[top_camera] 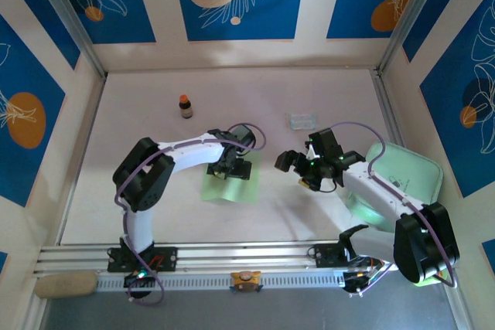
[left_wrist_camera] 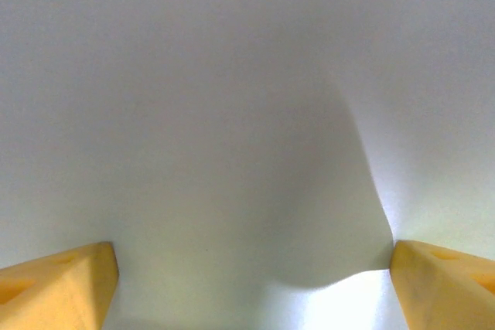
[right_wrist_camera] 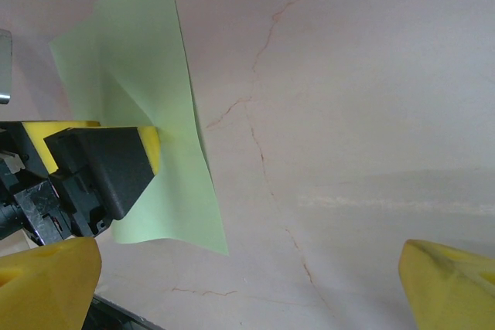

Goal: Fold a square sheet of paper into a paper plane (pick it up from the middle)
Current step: First fold the square sheet of paper in half at the center of the table.

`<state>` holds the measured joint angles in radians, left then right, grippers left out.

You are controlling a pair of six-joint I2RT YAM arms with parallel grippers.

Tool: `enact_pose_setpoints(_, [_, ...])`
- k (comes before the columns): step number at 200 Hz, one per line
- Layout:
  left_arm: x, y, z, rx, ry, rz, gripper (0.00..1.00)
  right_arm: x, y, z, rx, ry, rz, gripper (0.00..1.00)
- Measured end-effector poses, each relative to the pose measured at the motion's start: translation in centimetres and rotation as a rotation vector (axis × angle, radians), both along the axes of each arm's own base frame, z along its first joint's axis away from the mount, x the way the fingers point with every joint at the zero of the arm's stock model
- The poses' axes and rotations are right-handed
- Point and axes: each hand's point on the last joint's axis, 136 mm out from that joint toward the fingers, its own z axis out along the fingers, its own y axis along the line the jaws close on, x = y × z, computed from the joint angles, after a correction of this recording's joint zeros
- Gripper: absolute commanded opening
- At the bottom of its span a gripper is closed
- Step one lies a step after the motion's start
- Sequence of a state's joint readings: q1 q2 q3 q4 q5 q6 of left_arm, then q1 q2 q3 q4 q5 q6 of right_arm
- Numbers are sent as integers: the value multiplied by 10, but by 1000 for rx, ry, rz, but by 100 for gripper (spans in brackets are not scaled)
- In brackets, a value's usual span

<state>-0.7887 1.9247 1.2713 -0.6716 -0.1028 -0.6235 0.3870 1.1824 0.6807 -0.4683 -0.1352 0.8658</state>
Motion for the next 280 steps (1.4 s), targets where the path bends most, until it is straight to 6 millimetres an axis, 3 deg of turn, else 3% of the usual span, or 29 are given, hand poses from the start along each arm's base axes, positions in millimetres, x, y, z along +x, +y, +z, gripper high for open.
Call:
enact_pose_setpoints(49, [-1,2,0,-15,-23,6,85,1,0,-5,-8,14,4,99])
enact_pose_setpoints(115, [0,1,3,-49,-44,34,76,19,-5,-1,-21,-6,7,99])
enact_pose_setpoints(232, [-1,-5,6,-107,-55,68,65,20,-4,6,3,-13,-19,99])
enact_pose_setpoints(280, [-6,-3,10,-126,-58,67,56,19,-3,9,13,-8,-34,99])
